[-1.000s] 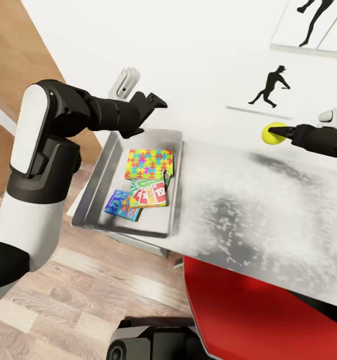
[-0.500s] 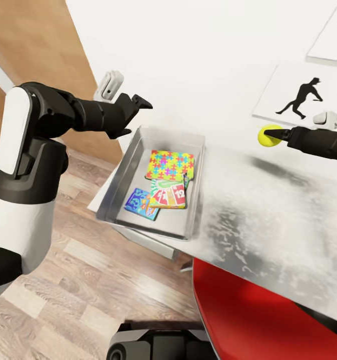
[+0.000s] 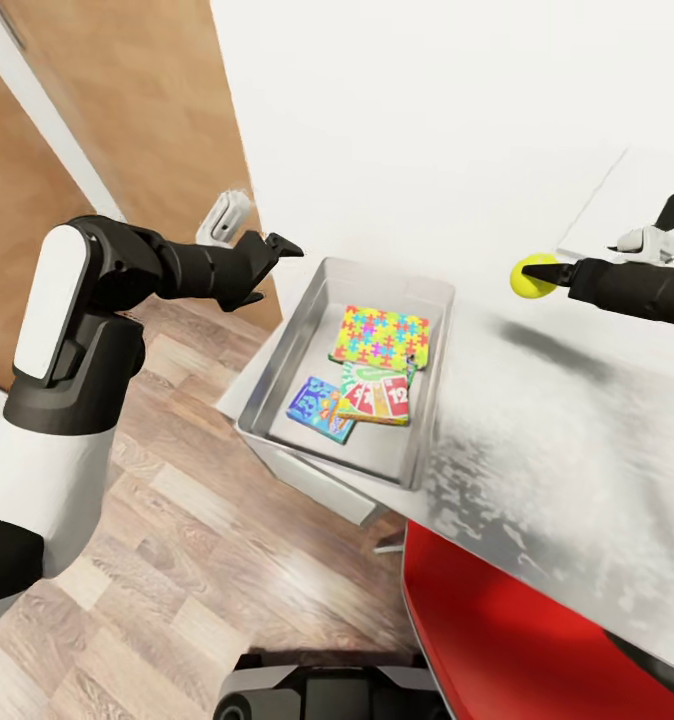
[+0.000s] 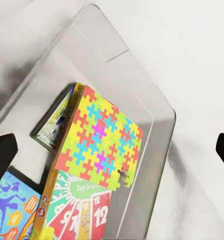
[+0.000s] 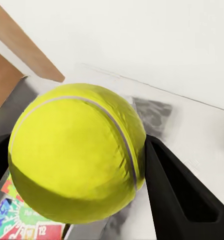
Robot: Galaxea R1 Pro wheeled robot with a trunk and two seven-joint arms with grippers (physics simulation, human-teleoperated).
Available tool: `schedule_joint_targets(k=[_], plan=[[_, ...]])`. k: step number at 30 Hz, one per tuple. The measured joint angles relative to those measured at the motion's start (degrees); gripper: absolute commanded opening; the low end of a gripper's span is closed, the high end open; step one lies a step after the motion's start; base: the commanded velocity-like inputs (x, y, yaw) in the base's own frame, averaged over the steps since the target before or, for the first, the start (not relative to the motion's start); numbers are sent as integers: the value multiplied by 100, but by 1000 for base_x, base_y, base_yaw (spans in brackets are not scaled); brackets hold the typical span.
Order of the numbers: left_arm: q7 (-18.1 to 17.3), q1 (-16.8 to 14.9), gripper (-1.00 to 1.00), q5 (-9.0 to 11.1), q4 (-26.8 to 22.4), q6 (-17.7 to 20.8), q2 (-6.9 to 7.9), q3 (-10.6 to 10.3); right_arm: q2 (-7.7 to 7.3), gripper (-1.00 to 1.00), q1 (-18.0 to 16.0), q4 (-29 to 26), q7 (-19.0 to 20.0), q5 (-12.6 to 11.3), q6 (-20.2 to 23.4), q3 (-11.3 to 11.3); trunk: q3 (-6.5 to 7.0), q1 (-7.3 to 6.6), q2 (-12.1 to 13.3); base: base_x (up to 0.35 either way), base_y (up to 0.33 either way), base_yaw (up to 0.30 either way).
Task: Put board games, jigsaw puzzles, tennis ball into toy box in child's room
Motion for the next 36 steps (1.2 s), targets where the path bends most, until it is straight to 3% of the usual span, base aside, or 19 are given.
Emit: schedule_joint_targets(k=[14, 21, 36], plan=[[-15, 547, 100, -7, 0, 11, 11, 13, -21, -100, 19, -7, 5, 3, 0, 220, 95, 0, 0, 0, 0, 221], [-18, 636, 100, -7, 0, 11, -19, -2, -32, -100, 172, -10, 30, 0, 0, 235, 142, 0, 0, 0, 0, 221], [-27, 660, 100, -8, 0, 7, -55, 18, -49, -100, 553, -11, 554, -16, -3, 203, 244, 0, 0, 0, 0, 221]])
